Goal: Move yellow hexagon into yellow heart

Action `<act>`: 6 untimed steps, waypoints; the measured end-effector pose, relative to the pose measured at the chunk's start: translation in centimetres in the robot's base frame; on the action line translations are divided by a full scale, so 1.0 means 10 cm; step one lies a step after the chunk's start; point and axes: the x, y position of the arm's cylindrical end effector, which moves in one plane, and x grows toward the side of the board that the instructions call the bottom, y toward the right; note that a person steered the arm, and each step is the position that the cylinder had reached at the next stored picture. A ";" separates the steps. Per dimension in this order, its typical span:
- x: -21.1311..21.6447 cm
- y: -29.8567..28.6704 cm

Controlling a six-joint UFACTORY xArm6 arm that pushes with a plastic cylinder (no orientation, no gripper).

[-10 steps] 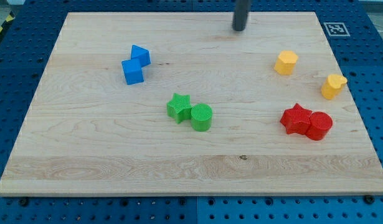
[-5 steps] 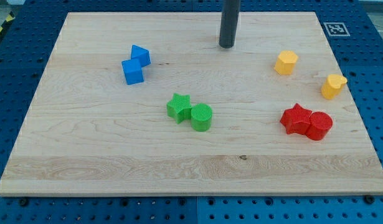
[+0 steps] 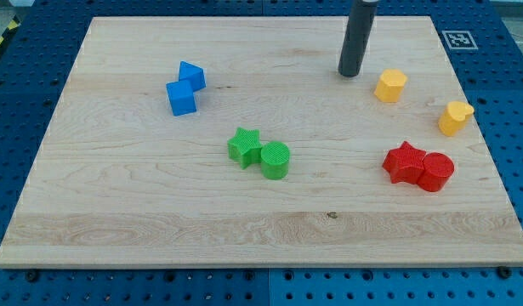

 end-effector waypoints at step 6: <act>0.25 0.84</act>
